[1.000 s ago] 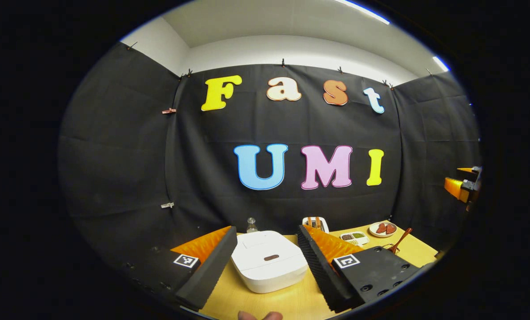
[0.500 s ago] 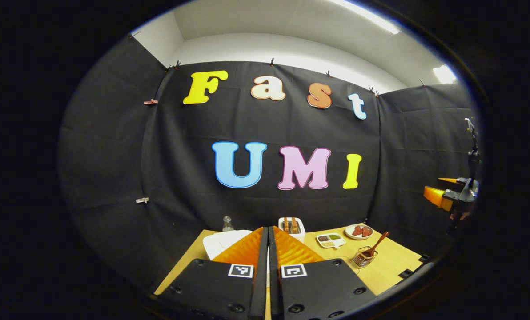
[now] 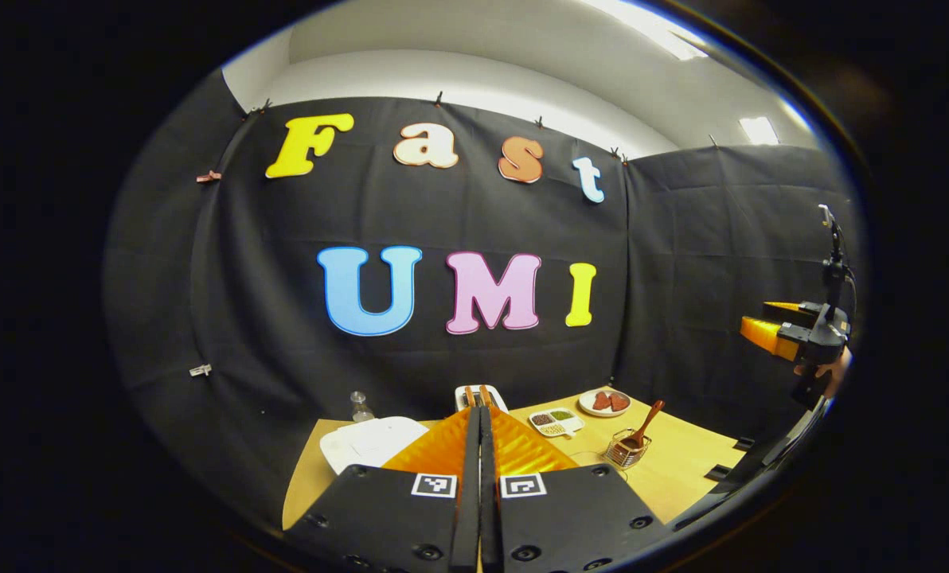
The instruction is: Close the left gripper, press the button to open the rice cooker; take a wooden spoon from the chopstick holder with the right hand, scoop a spoonful of rice and pour it into the rice cooker, then put the wooden spoon back into the chopstick holder.
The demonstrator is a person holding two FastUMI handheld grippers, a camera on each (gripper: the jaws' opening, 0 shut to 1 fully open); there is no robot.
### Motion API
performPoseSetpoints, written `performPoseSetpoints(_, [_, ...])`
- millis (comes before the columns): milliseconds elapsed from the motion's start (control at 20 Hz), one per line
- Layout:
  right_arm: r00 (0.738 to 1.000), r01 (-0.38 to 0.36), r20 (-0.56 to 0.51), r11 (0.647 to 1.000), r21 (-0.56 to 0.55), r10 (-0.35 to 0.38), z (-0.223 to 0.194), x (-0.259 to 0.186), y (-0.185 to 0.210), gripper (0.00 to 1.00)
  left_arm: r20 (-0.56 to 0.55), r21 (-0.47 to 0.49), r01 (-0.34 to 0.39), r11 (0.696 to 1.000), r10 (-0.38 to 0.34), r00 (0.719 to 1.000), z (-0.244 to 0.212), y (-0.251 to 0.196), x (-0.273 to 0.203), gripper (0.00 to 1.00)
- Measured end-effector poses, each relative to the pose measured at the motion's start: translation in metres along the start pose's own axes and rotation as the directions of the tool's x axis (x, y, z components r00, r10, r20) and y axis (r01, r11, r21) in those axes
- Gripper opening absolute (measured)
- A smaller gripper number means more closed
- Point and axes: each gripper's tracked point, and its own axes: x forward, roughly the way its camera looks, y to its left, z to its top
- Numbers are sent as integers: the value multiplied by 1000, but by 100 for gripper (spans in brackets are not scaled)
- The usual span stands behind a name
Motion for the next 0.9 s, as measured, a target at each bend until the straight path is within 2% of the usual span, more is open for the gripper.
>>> performPoseSetpoints(250, [999,37,-14,999,-20,-37,-8,-3,-4,98,-163,50,12,999,-4,987,-40,34,48,6])
performPoseSetpoints(450, [999,48,-23,998,-37,-49,-10,-3,0,98,-265,18,106,994,-98,959,-77,39,92,6])
performPoseSetpoints(550, [998,52,-27,998,-42,-53,-11,-5,2,98,-327,-13,120,993,-117,938,-100,51,109,6])
performPoseSetpoints(750, [997,62,-32,996,-65,-64,-13,-7,3,98,-446,-88,54,995,-88,891,-141,84,140,6])
performPoseSetpoints(900, [996,69,-44,996,-61,-72,-14,-9,2,98,-521,-117,54,992,-108,847,-170,92,153,6])
